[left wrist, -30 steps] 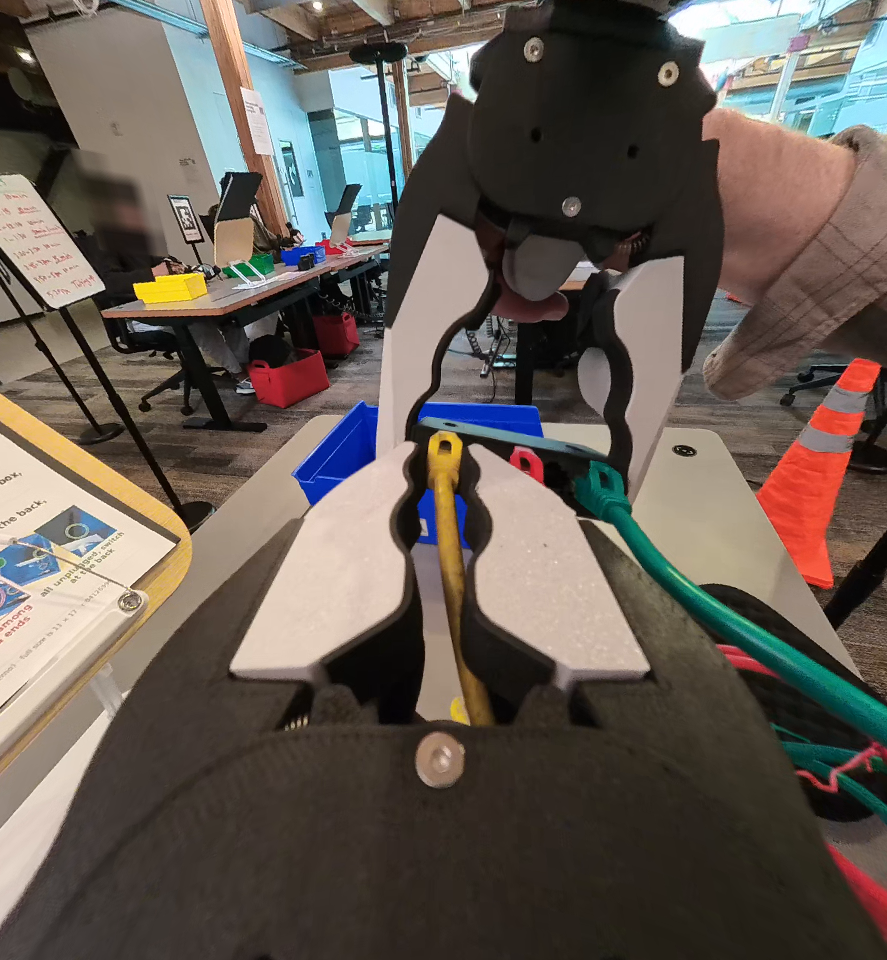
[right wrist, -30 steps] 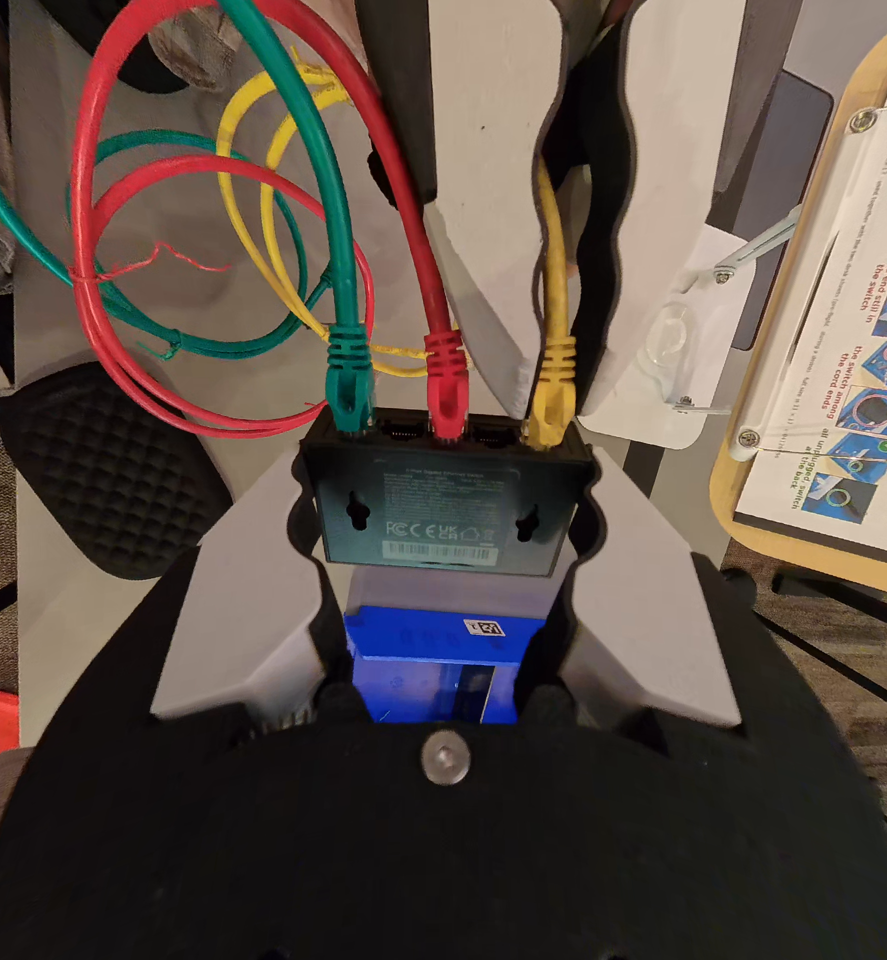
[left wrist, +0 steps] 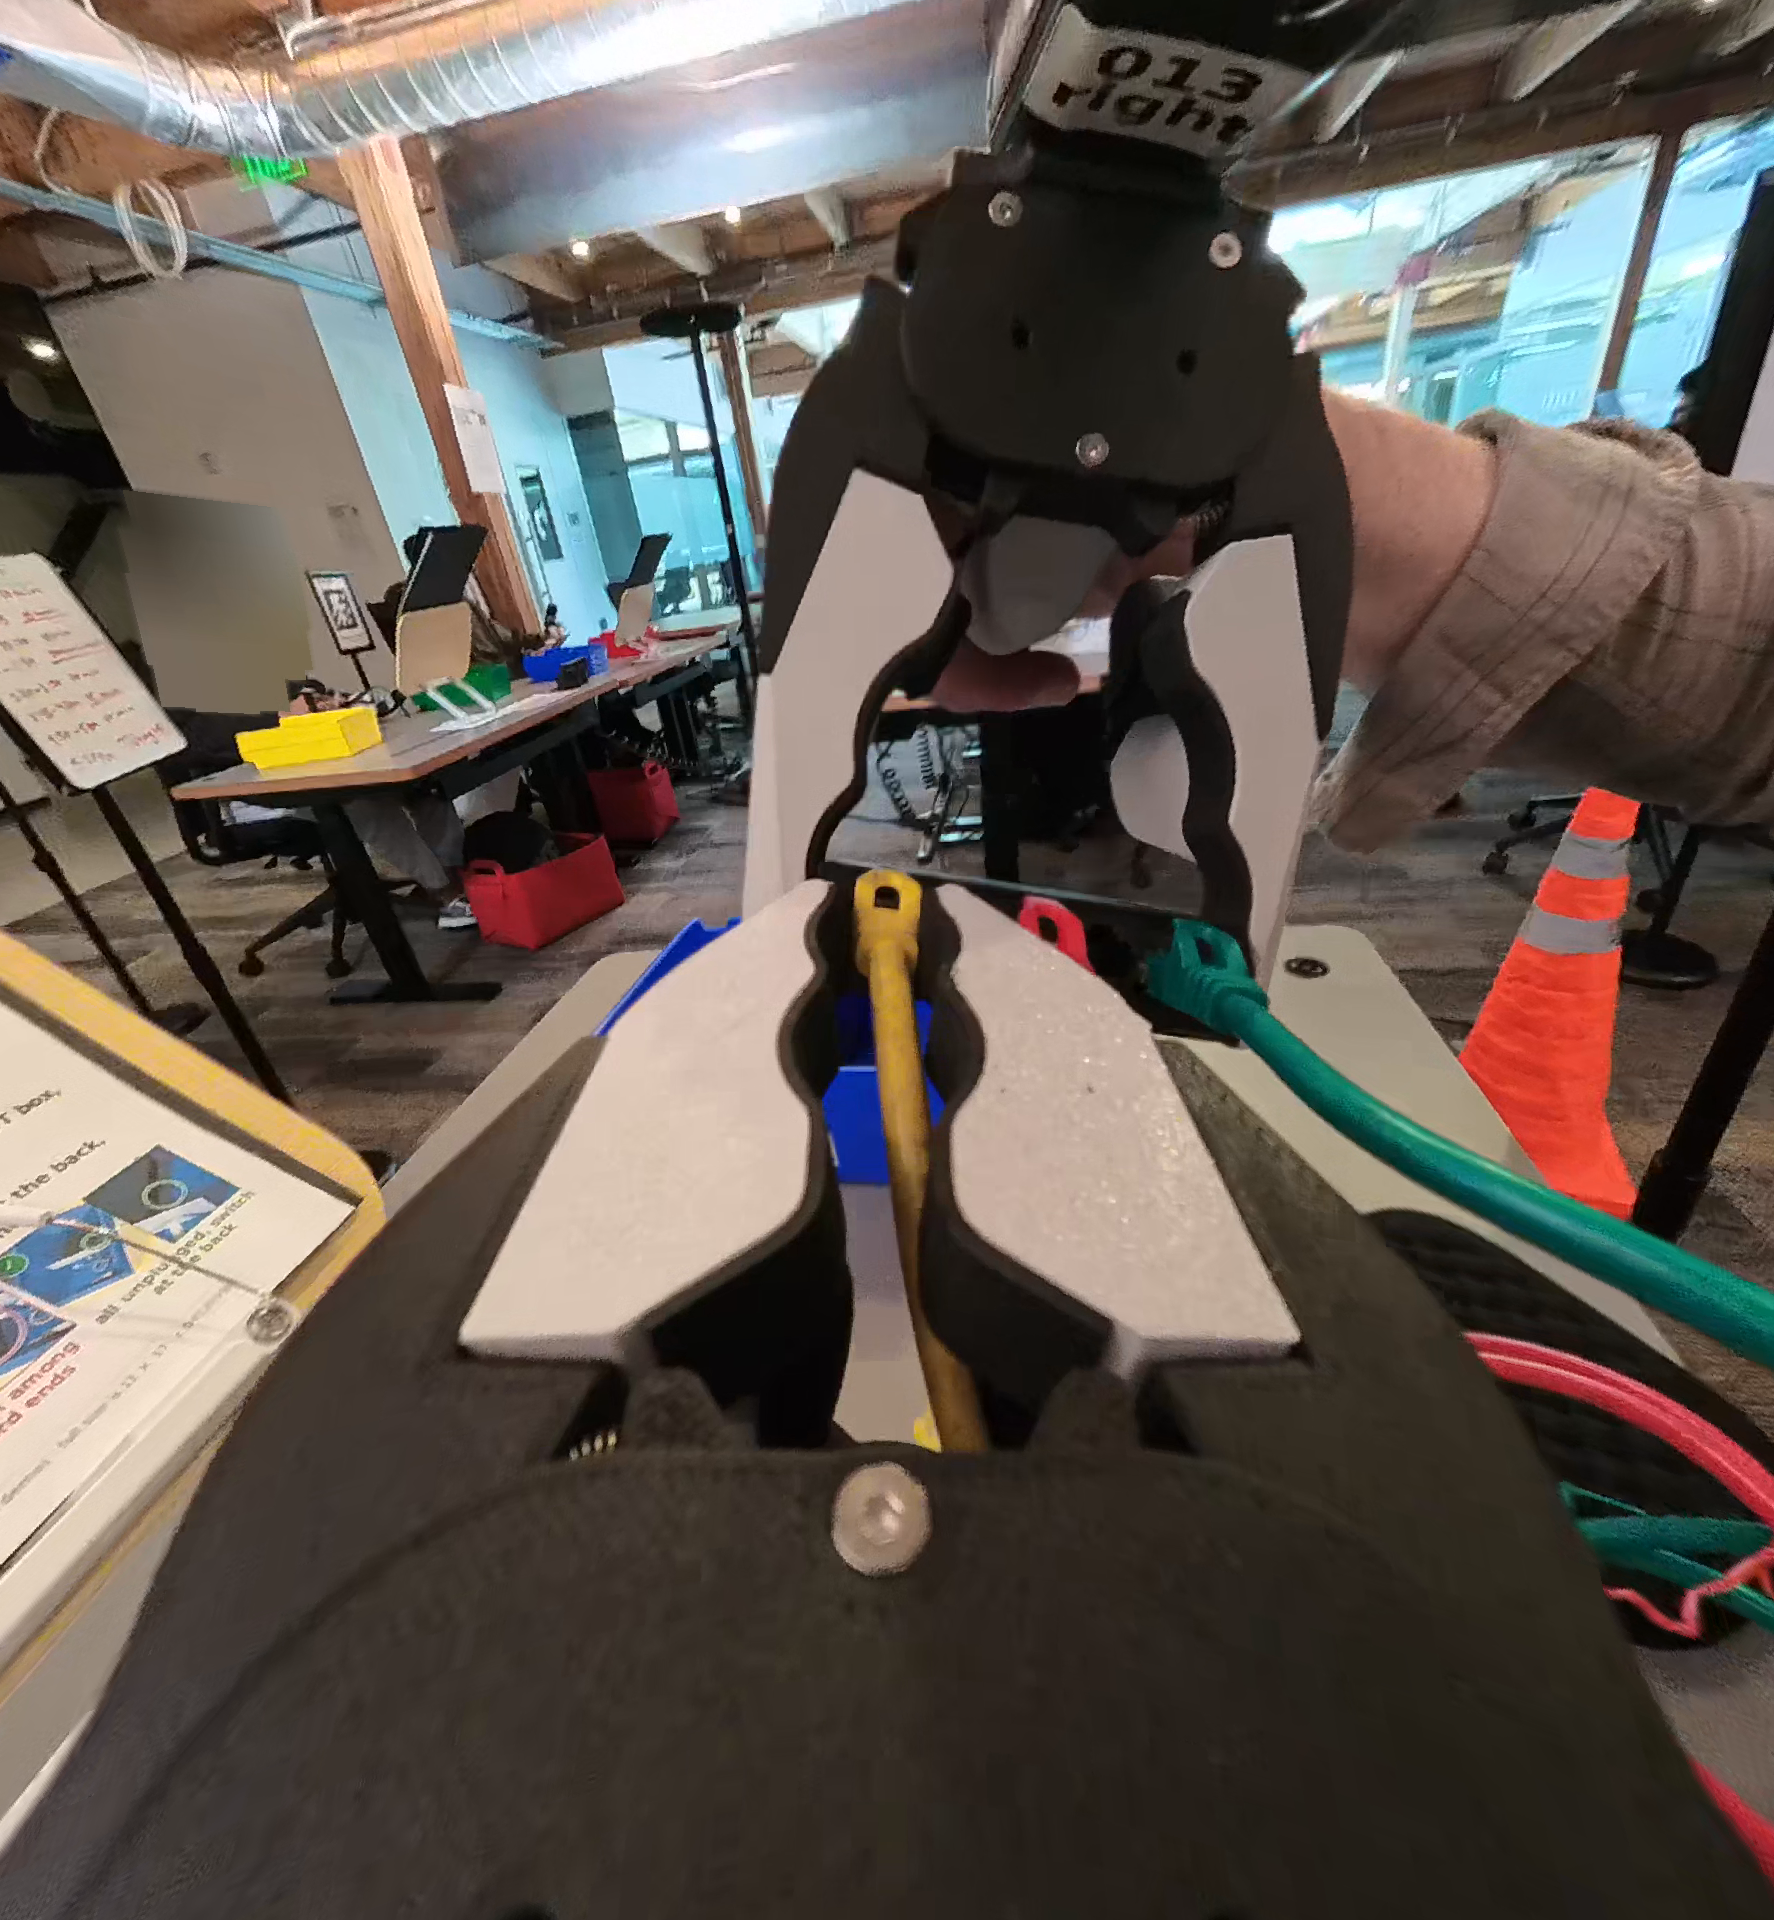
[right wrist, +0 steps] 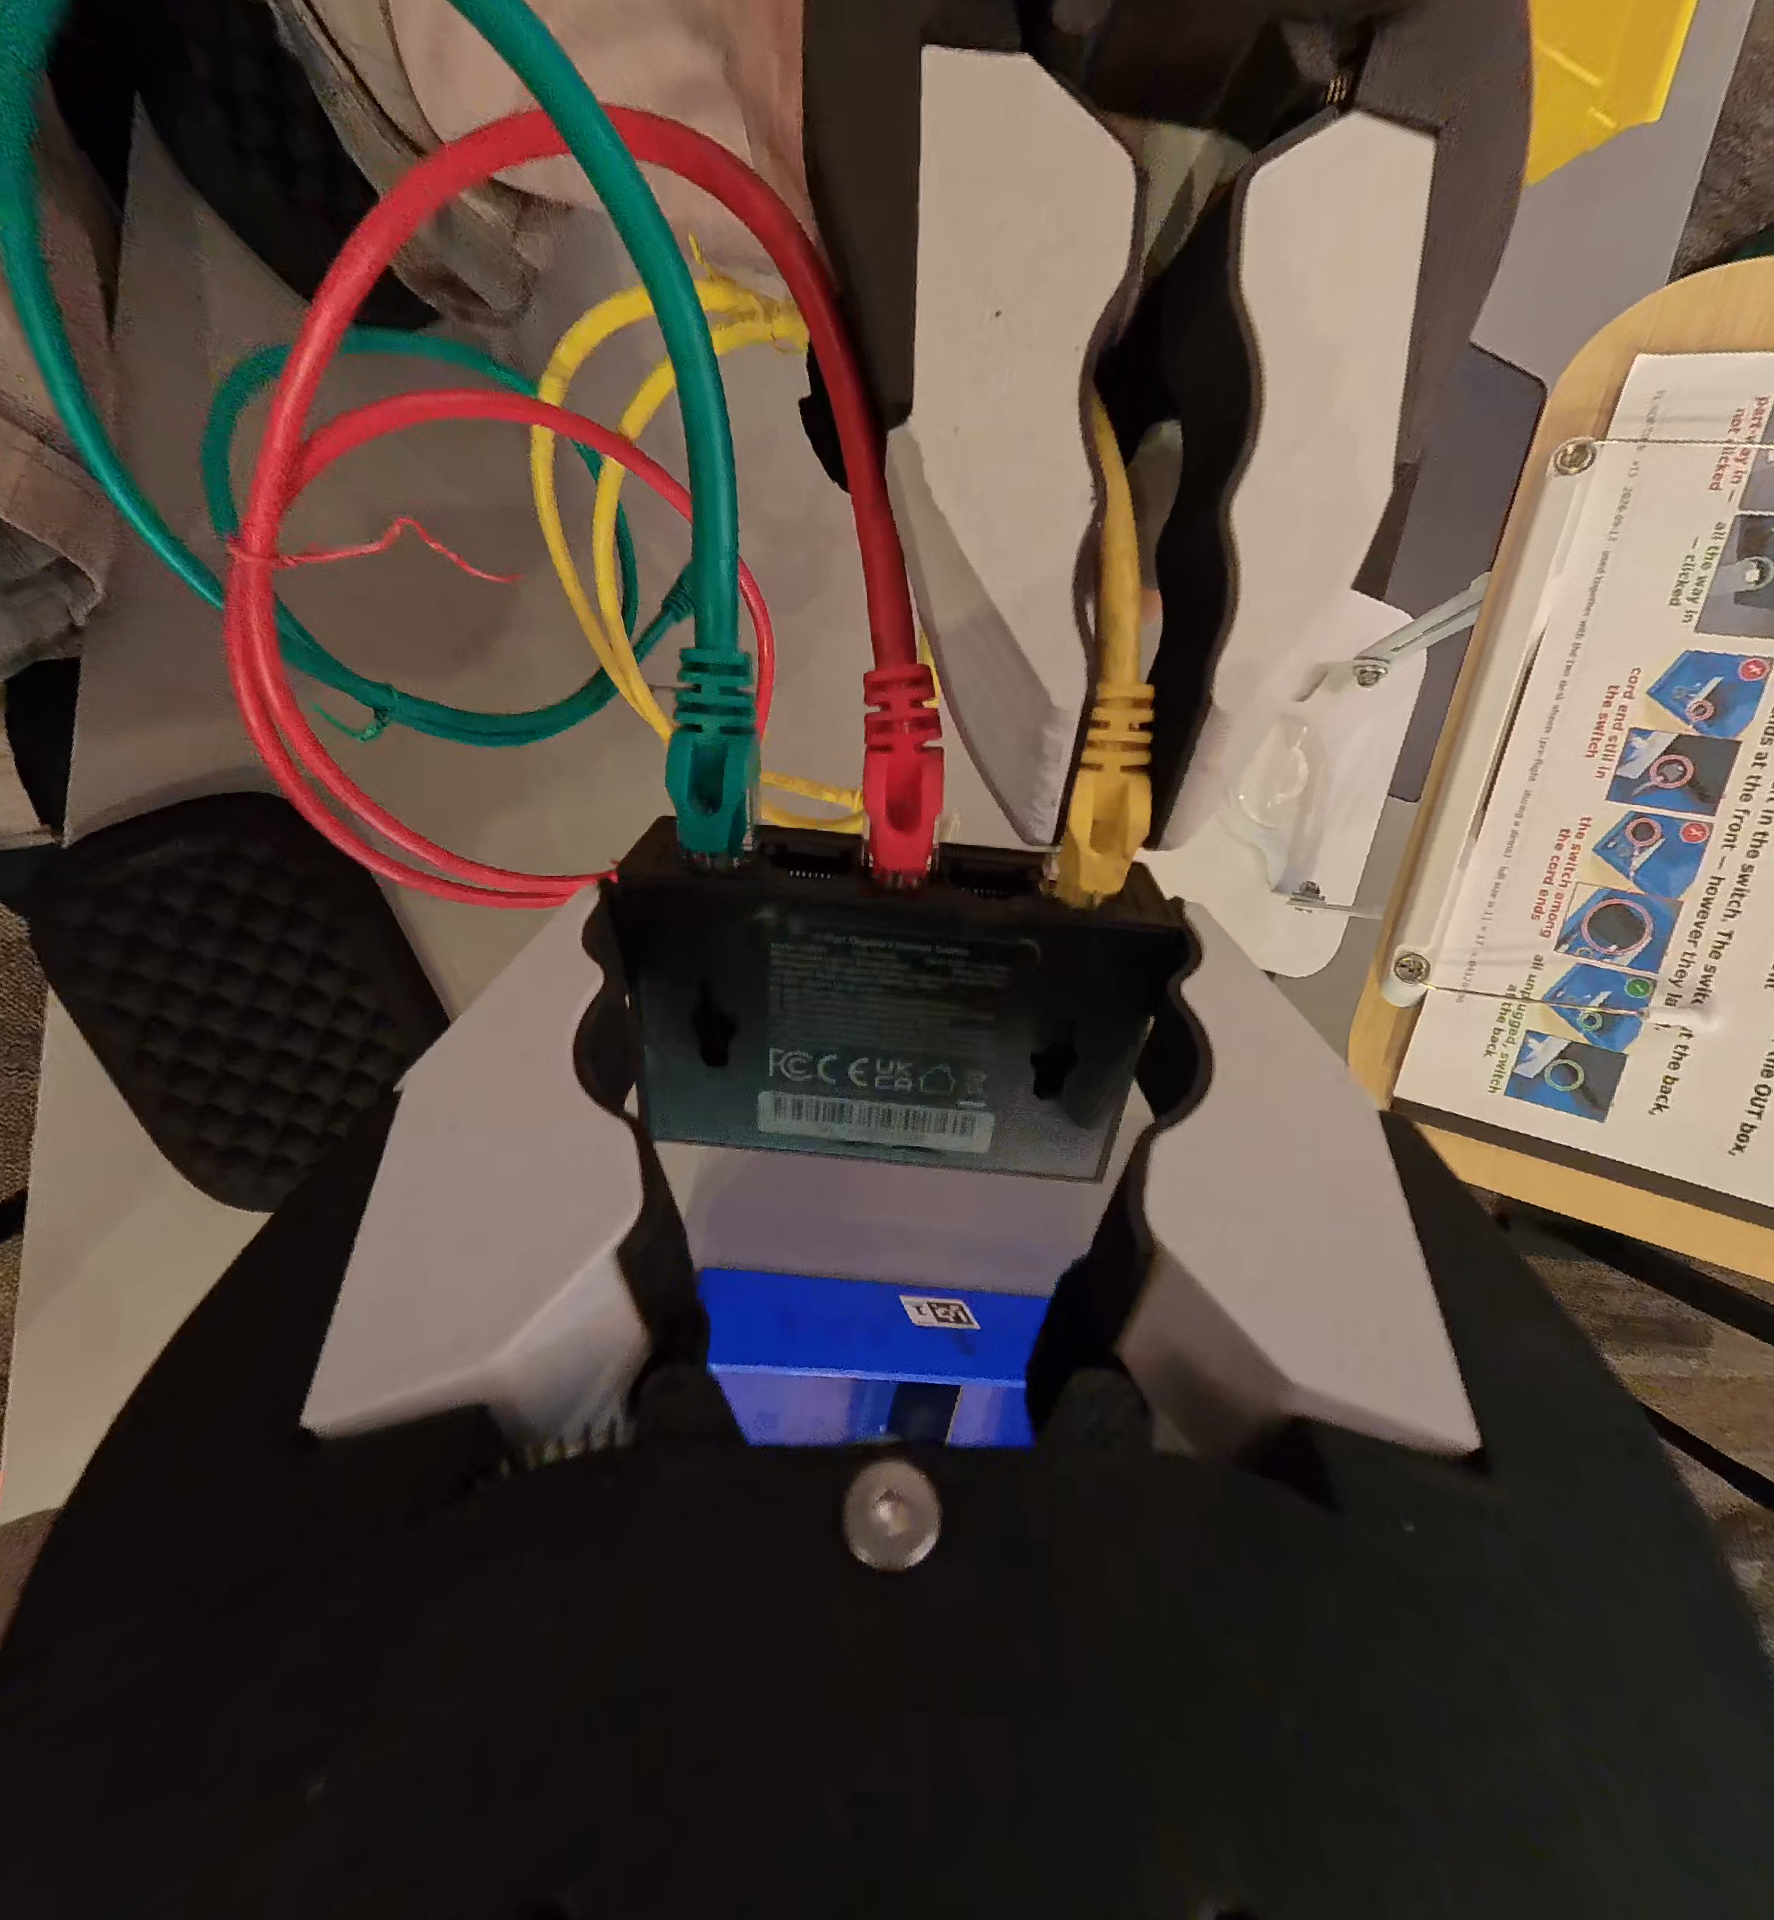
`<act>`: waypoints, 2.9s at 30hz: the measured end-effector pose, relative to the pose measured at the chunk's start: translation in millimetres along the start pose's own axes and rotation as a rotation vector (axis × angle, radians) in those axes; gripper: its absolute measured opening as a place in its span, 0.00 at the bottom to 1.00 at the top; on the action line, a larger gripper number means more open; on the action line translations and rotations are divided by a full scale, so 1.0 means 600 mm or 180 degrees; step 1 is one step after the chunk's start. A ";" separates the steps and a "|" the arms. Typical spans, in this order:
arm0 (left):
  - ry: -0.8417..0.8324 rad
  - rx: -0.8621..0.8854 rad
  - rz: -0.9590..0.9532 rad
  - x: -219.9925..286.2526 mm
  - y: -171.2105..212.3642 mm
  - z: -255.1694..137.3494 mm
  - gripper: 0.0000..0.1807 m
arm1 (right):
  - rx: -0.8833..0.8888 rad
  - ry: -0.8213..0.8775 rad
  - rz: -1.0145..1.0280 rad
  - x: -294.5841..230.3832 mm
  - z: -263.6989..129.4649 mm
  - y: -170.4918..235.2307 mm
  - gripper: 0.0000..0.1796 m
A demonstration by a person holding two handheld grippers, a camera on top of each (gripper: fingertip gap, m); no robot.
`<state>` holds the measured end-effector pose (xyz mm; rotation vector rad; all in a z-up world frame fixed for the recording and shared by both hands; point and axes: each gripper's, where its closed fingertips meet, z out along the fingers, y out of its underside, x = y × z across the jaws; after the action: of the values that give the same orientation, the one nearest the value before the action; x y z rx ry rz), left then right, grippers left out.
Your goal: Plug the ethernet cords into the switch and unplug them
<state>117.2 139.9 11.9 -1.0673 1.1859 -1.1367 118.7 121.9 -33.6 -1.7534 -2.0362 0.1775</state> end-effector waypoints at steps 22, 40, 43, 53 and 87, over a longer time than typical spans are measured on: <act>0.0282 -0.0056 0.0035 -0.013 0.033 0.000 0.15 | -0.0133 0.0097 0.0246 -0.004 0.033 0.044 0.55; 0.0719 -0.2019 0.0402 0.028 0.208 -0.010 0.53 | 0.0185 0.0724 0.1621 -0.041 0.109 0.158 0.55; 0.0670 -0.2789 0.0589 0.018 0.298 -0.014 0.59 | 0.0249 0.0794 0.1801 -0.051 0.120 0.168 0.55; 0.0778 -0.3288 0.0633 -0.005 0.412 -0.011 0.08 | 0.0546 0.0750 0.2485 -0.098 0.180 0.192 0.55; 0.0794 -0.3541 0.1188 -0.009 0.455 -0.004 0.39 | 0.1461 -0.1129 0.3438 -0.080 0.323 0.194 0.04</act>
<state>137.1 179.7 -257.5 -1.4177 2.2116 -0.2443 149.4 133.7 -262.4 -2.3791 -0.8680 1.2254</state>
